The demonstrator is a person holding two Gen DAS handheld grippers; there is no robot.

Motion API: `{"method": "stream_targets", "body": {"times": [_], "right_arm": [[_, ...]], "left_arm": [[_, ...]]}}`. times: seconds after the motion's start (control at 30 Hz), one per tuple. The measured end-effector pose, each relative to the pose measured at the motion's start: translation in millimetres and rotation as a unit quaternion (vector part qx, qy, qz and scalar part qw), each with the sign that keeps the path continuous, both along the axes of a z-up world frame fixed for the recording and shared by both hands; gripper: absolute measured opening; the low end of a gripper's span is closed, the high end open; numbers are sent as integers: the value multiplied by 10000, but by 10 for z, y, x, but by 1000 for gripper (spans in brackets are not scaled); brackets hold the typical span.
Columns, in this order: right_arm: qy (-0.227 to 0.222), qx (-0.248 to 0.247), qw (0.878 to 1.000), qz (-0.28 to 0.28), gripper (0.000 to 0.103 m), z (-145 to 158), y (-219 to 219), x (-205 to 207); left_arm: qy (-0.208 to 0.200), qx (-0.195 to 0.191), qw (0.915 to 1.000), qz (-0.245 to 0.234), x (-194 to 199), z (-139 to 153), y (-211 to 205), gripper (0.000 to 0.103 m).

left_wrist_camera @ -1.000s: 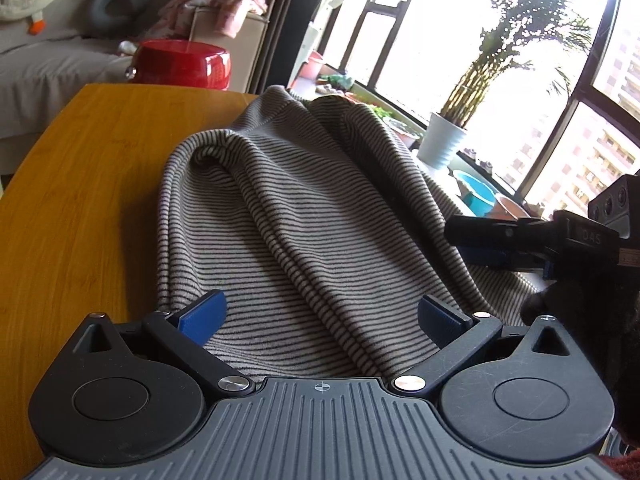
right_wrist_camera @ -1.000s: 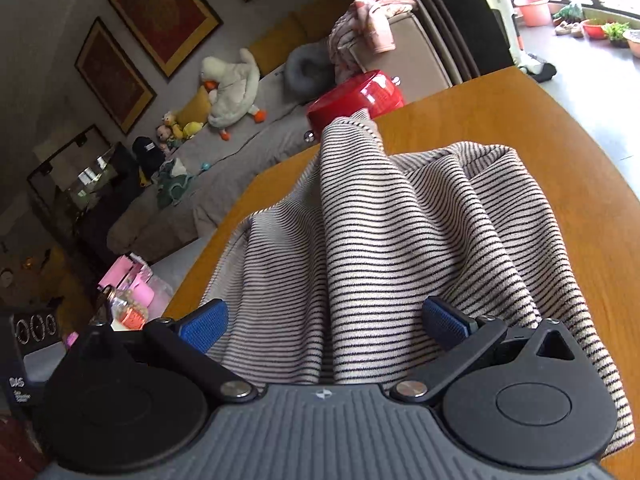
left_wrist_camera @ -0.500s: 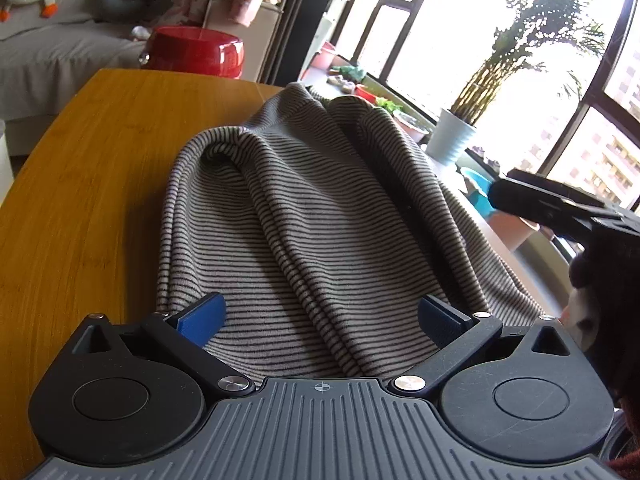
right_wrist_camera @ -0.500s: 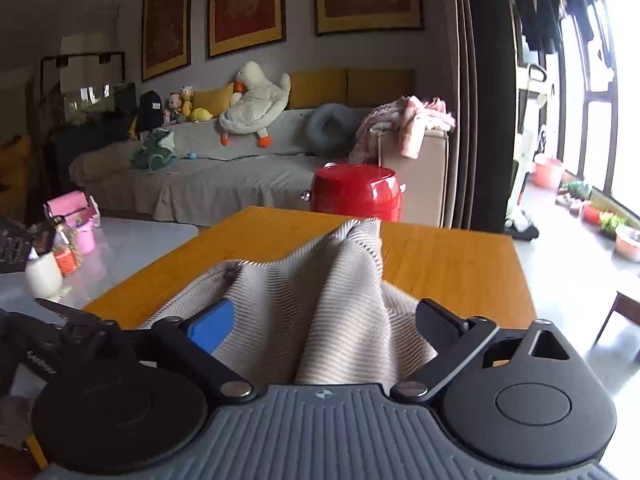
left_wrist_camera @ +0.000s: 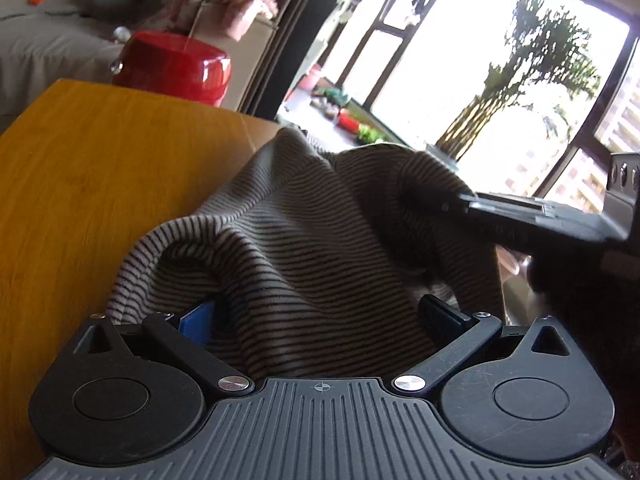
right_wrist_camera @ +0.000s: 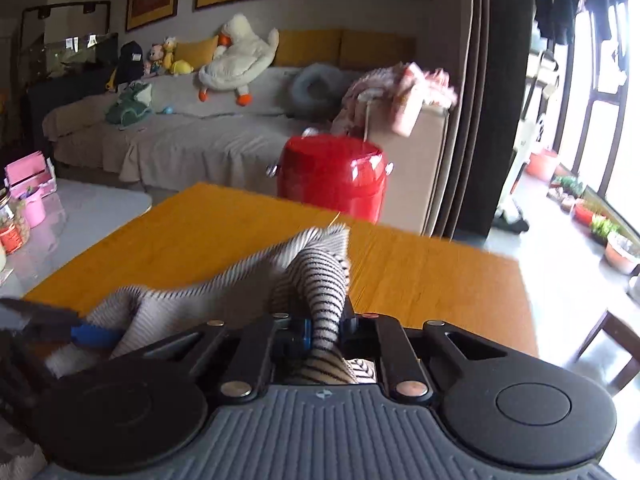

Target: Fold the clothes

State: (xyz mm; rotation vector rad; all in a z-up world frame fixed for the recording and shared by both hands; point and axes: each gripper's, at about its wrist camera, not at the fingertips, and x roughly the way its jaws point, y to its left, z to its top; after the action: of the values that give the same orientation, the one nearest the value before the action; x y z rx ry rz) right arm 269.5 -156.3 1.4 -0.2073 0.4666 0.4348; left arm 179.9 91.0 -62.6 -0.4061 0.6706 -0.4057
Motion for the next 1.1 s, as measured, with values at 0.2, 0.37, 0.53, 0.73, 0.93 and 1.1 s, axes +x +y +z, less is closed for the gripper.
{"method": "stream_targets", "body": {"times": [0.2,0.37,0.53,0.73,0.93,1.1], "right_arm": [[209,-582,9898,-1286,7,-192,-445,831],[636,-639,9843,-1516,8,-670,-596,956],[227,-222,9902,-1362,13,-273,-551,626],[1779,1289,9749,365,32,-7,-440,-77],[2261,1130,9653,657,33,-310,-171,-524],[2564,1185,9563,763,21,-532,130,-367]], "left_arm": [[-78,-15,9999,72,-38,-14,34,103],[-87,-48,9999,65,-27,-12,41,103],[-108,-120,9998,98,-54,-16,57,103],[-92,-509,9985,177,-56,-37,166,103],[-60,-749,9969,222,-58,-66,231,103],[-221,-921,9942,500,-207,79,446,103]]}}
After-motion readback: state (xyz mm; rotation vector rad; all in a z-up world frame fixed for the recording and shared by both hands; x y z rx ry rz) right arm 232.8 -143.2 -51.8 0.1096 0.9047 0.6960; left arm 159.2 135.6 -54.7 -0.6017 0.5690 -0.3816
